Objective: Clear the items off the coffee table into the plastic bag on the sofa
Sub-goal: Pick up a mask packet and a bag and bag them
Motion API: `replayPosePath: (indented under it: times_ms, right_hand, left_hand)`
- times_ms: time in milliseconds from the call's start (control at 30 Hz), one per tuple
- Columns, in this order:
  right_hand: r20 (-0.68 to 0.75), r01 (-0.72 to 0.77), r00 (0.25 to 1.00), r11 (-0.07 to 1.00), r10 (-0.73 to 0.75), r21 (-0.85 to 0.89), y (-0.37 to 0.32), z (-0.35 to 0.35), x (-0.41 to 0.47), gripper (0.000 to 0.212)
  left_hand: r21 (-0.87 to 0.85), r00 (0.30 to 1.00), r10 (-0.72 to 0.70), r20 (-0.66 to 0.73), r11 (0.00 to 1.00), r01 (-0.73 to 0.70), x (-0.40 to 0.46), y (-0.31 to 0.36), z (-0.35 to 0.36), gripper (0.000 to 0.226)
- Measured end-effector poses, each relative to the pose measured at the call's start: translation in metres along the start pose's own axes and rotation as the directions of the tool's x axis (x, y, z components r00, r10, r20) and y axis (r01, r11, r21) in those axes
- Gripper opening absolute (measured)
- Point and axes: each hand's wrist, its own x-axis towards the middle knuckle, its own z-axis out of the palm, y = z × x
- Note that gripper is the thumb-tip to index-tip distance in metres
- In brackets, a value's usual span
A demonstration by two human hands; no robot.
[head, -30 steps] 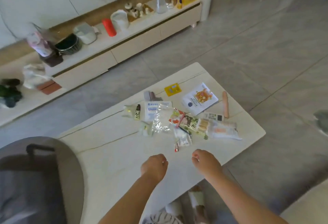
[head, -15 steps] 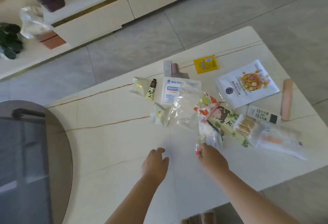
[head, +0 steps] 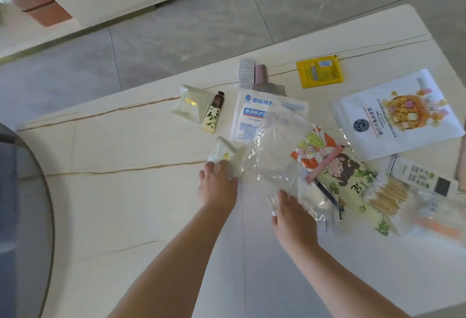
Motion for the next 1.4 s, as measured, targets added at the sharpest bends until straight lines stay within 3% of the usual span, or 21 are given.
replayPosePath:
  times_ms: [167, 300, 433, 567, 633, 700, 867, 933, 1067, 1200, 1333, 1400]
  right_hand:
    - [-0.078, 0.059, 0.996, 0.995, -0.052, 0.083, 0.003, -0.01, 0.019, 0.04]
    - [-0.121, 0.074, 0.991, 0.987, -0.057, 0.142, 0.012, -0.033, 0.048, 0.02]
    - [-0.065, -0.015, 0.998, 0.998, 0.019, 0.06, 0.028, -0.055, 0.079, 0.035]
    - [-0.146, -0.216, 0.963, 0.972, 0.228, 0.096, 0.048, -0.063, 0.087, 0.059]
    - [-0.195, -0.34, 0.902, 0.911, 0.386, 0.233, 0.059, -0.062, 0.083, 0.063]
    - [-0.147, -0.411, 0.866, 0.848, 0.478, 0.334, 0.069, -0.057, 0.08, 0.06]
    - [-0.011, -0.357, 0.921, 0.856, 0.388, 0.375, 0.069, -0.05, 0.083, 0.033]
    - [-0.008, -0.319, 0.937, 0.867, 0.349, 0.382, 0.068, -0.055, 0.084, 0.024]
    - [-0.088, -0.248, 0.948, 0.881, 0.306, 0.402, 0.084, -0.067, 0.074, 0.016]
    - [-0.067, -0.325, 0.933, 0.908, 0.354, 0.263, 0.111, -0.074, 0.06, 0.028]
    - [0.027, -0.255, 0.967, 0.944, 0.255, 0.209, 0.125, -0.073, 0.069, 0.06]
    - [0.043, -0.246, 0.969, 0.964, 0.243, 0.099, 0.123, -0.07, 0.073, 0.068]
  left_hand:
    - [0.024, 0.996, -0.005, -0.089, 1.0, 0.008, 0.027, 0.007, -0.002, 0.062]
    - [-0.023, 0.996, -0.056, -0.063, 0.998, 0.055, 0.043, 0.011, -0.002, 0.067]
    - [0.021, 0.994, -0.106, -0.035, 0.994, 0.106, 0.05, 0.017, 0.002, 0.078]
    - [0.137, 0.985, -0.165, -0.056, 0.976, 0.171, 0.047, 0.015, 0.009, 0.092]
    - [0.093, 0.976, -0.215, -0.045, 0.972, 0.218, 0.046, 0.013, 0.011, 0.091]
    - [0.024, 0.972, -0.233, -0.023, 0.972, 0.233, 0.047, 0.011, 0.013, 0.089]
    - [-0.244, 0.969, -0.243, 0.044, 0.938, 0.246, 0.047, 0.012, 0.008, 0.084]
    - [-0.359, 0.963, -0.268, 0.022, 0.897, 0.258, 0.045, 0.012, 0.004, 0.077]
    - [-0.428, 0.935, -0.352, -0.028, 0.85, 0.307, 0.035, 0.012, -0.009, 0.056]
    - [-0.504, 0.971, -0.24, 0.004, 0.838, 0.209, 0.034, 0.028, -0.015, 0.046]
    - [-0.503, 0.993, -0.067, 0.096, 0.858, 0.106, 0.037, 0.063, -0.006, 0.048]
    - [-0.537, 0.993, -0.063, 0.101, 0.837, 0.107, 0.038, 0.074, 0.002, 0.047]
